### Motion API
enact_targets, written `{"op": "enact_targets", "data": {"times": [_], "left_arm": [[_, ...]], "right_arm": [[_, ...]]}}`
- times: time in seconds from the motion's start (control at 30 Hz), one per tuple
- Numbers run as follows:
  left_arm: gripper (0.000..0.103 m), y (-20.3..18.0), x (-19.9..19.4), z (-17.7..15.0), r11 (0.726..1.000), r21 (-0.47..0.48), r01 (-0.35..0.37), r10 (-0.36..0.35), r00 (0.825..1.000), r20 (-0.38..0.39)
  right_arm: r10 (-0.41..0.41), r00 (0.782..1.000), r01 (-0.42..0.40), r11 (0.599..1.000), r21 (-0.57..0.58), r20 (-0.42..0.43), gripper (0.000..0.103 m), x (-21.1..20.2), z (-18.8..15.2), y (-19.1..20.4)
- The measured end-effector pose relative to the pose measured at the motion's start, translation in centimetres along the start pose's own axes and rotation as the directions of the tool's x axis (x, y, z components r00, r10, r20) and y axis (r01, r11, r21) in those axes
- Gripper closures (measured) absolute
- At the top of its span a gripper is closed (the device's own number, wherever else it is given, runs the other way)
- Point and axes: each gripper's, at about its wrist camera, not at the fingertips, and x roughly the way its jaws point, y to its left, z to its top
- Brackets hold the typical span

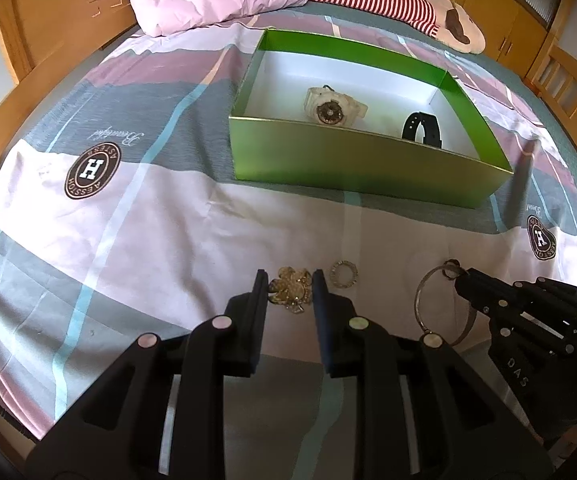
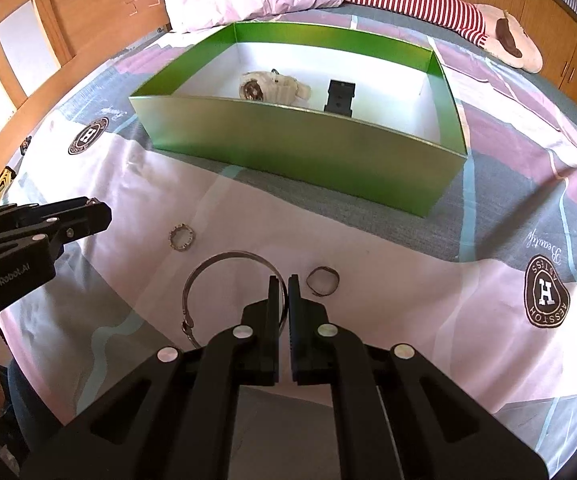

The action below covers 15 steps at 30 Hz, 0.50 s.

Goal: Organize jewelry
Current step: 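Grasp the gold brooch with the left tool while the right tool grasps the silver bangle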

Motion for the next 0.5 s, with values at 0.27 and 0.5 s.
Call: {"op": "enact_targets", "data": {"times": [0.27, 0.5], "left_arm": [[0.081, 0.19, -0.84, 0.09, 1.0, -0.002, -0.004, 0.004, 1.0, 0.018], [0.081, 0.28, -0.91, -0.08, 1.0, -0.006, -0.006, 0.006, 1.0, 0.018]], "right_arm": [[-0.008, 1.0, 0.008, 1.0, 0.001, 0.015, 0.099, -0.58, 0.23, -0.07], [-0.022, 1.0, 0.022, 1.0, 0.014, 0.022, 0.099, -0.79, 0.31, -0.5]]}}
